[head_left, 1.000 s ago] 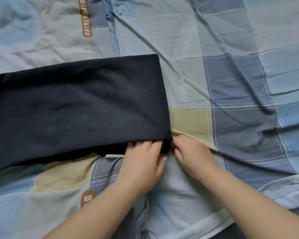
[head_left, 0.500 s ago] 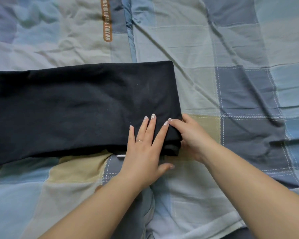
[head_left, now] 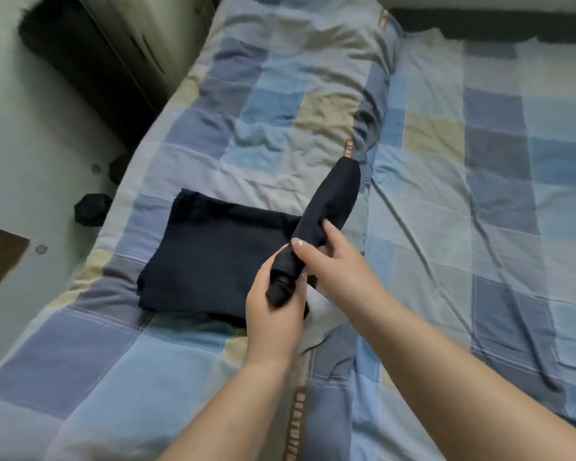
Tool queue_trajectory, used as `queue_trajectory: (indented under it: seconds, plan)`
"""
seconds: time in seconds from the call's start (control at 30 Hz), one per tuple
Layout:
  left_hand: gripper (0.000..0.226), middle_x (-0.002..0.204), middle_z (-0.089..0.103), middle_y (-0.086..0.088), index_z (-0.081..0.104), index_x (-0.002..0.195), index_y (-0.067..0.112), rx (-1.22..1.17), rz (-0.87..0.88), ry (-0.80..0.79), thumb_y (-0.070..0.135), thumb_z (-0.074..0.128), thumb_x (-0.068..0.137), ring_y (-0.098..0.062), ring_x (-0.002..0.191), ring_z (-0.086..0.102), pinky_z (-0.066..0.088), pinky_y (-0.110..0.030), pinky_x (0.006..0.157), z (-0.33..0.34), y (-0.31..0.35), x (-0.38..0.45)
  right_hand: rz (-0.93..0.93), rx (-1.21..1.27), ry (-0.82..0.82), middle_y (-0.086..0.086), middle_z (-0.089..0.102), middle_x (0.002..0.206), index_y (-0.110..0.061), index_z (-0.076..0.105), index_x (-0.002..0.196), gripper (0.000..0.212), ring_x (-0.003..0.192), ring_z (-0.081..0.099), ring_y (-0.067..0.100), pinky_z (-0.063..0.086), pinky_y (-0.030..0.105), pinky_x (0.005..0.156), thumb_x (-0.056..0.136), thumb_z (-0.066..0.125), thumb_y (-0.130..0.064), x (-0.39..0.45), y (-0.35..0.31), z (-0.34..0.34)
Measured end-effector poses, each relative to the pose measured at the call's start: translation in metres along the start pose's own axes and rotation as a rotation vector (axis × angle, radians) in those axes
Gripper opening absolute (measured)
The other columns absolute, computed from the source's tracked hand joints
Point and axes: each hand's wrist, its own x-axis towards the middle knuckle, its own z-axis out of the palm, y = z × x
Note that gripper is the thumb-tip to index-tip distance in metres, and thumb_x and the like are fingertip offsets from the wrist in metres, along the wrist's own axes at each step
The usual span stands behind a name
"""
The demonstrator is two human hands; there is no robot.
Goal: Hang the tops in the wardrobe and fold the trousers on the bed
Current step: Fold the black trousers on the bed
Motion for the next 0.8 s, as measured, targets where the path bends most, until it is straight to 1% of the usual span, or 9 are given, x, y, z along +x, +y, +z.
queue_trajectory:
  seconds: [0.07,0.17,0.27,0.37,0.43,0.53,0.67,0.73,0.8]
  plan:
    - [0.016,0.095,0.073,0.011,0.070,0.094,0.037,-0.120,-0.142,0.064,0.022,0.066,0.088,-0.003,0.094,0.066,0.050,-0.023,0.079,-0.035,0.008,0.020,-0.029,-0.082,-0.010,-0.003,0.066,0.091,-0.032,0.024,0.148,0.074,0.090,0.063,0.000,0.049,0.027,0.088,0.085,0.062,-0.043,0.010,-0.009,0.033]
    - [0.017,0.102,0.074,-0.003,0.072,0.103,0.021,-0.381,-0.353,0.152,0.015,0.065,0.089,-0.019,0.100,0.069,0.054,-0.037,0.087,-0.088,0.005,0.050,-0.080,-0.305,-0.044,-0.023,0.062,0.089,-0.042,0.020,0.146,0.074,0.087,0.056,-0.011,0.041,0.015,0.075,0.084,0.058,-0.050,0.019,-0.007,0.082]
    - [0.026,0.110,0.071,-0.011,0.066,0.114,0.007,-0.528,-0.505,0.213,0.015,0.064,0.089,-0.025,0.101,0.068,0.056,-0.041,0.084,-0.137,-0.006,0.078,-0.139,-0.579,-0.085,-0.018,0.050,0.113,-0.040,0.025,0.146,0.069,0.108,0.047,-0.002,0.038,0.019,0.088,0.085,0.055,-0.053,0.030,0.006,0.129]
    - [0.033,0.118,0.065,-0.020,0.063,0.117,-0.003,-0.610,-0.629,0.228,0.016,0.062,0.091,-0.034,0.110,0.063,0.050,-0.048,0.096,-0.171,-0.023,0.098,-0.216,-0.879,-0.046,-0.010,0.037,0.129,-0.038,0.031,0.145,0.061,0.124,0.031,0.009,0.033,0.028,0.102,0.088,0.050,-0.052,0.043,0.025,0.165]
    - [0.034,0.120,0.064,-0.022,0.061,0.119,-0.005,-0.662,-0.687,0.241,0.015,0.060,0.091,-0.036,0.113,0.061,0.046,-0.051,0.101,-0.189,-0.038,0.109,-0.230,-0.993,-0.084,-0.004,0.027,0.146,-0.038,0.031,0.145,0.059,0.136,0.019,0.013,0.023,0.034,0.112,0.089,0.048,-0.051,0.052,0.040,0.187]
    - [0.034,0.118,0.065,-0.021,0.061,0.119,-0.003,-0.689,-0.796,0.270,0.017,0.060,0.092,-0.036,0.111,0.062,0.046,-0.052,0.100,-0.216,-0.067,0.120,-0.166,-1.105,-0.268,-0.001,0.003,0.159,-0.040,0.020,0.147,0.064,0.145,-0.002,0.014,0.003,0.043,0.118,0.089,0.042,-0.054,0.064,0.065,0.214]
    - [0.032,0.120,0.064,-0.020,0.056,0.124,0.002,-0.505,-0.810,0.255,0.009,0.059,0.092,-0.035,0.109,0.062,0.049,-0.050,0.094,-0.249,-0.100,0.118,-0.058,-1.122,-0.494,-0.004,-0.009,0.160,-0.038,0.017,0.149,0.068,0.145,-0.012,0.010,-0.009,0.042,0.117,0.088,0.038,-0.062,0.067,0.088,0.224]
    - [0.040,0.126,0.060,-0.014,0.054,0.126,0.009,-0.180,-0.652,0.264,0.011,0.066,0.088,-0.029,0.113,0.059,0.046,-0.047,0.099,-0.262,-0.103,0.117,-0.099,-1.004,-0.394,-0.006,0.008,0.159,-0.035,0.029,0.146,0.062,0.146,0.001,0.008,-0.001,0.036,0.118,0.090,0.040,-0.060,0.069,0.090,0.219]
    - [0.046,0.128,0.054,-0.004,0.052,0.126,0.015,0.296,-0.305,0.292,0.015,0.070,0.084,-0.022,0.120,0.051,0.040,-0.038,0.104,-0.272,-0.095,0.123,-0.226,-0.946,-0.141,-0.007,0.031,0.152,-0.029,0.044,0.140,0.053,0.141,0.023,0.011,0.015,0.032,0.117,0.092,0.048,-0.051,0.072,0.089,0.209]
